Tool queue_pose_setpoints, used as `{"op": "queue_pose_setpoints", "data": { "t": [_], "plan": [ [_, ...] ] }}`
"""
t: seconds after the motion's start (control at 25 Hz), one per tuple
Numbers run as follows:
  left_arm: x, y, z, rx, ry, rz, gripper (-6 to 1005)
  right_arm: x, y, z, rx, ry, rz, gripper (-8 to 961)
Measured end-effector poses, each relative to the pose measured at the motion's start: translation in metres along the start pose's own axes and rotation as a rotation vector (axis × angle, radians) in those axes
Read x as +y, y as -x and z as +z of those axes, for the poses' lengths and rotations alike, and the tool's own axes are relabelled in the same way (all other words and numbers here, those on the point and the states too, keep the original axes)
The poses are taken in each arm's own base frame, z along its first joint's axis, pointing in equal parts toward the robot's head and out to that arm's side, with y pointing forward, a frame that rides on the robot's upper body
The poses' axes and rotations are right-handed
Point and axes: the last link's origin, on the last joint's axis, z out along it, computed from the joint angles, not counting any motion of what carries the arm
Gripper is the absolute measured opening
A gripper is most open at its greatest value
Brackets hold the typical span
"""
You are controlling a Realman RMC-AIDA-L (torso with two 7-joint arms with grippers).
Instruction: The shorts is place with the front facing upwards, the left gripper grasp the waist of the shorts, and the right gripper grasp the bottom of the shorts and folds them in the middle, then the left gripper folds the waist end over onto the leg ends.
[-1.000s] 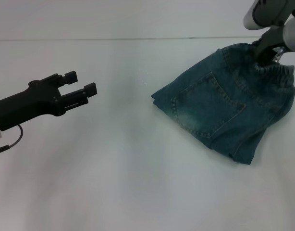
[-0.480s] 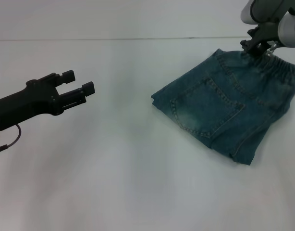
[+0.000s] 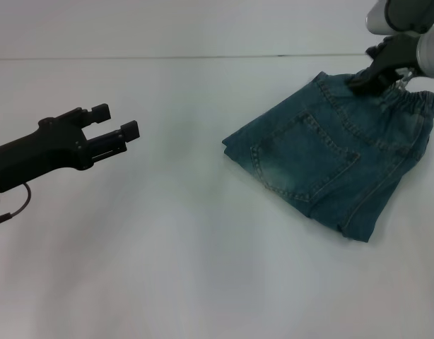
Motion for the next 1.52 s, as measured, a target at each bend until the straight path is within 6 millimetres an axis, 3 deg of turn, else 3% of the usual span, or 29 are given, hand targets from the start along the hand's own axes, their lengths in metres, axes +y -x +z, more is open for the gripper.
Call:
{"op": "queue_pose_setpoints", "data": {
  "t": [0.08,0.32,0.56,0.72,0.96,1.24,1.52],
  "plan": [
    [0.0,0.0,0.0,0.0,-0.001,0.004,786,0.007,0.001,-0.006,-0.016,0.053,0.02,615],
    [-0.001,0.002,-0.006,0.006,-0.015,0.014,786,0.032,-0.004,-0.008,-0.02,0.175,0.054,639],
    [-0.003,0.003,-0.018,0.029,-0.033,0.015,786,0.038,-0.023,-0.012,-0.038,0.198,0.118,622],
    [-0.004,0.006,-0.023,0.036,-0.042,0.024,787,0.04,-0.042,-0.023,-0.106,0.21,0.173,605],
    [-0.003,0.009,-0.03,0.042,-0.048,0.035,787,0.04,-0.089,-0.029,-0.192,0.165,0.265,516],
    [-0.002,0.014,-0.033,0.035,-0.052,0.029,787,0.05,-0.136,-0.022,-0.283,0.142,0.303,496],
    [-0.001,0.015,-0.034,0.034,-0.05,0.014,787,0.063,-0.162,-0.012,-0.341,0.107,0.287,497]
  ]
}}
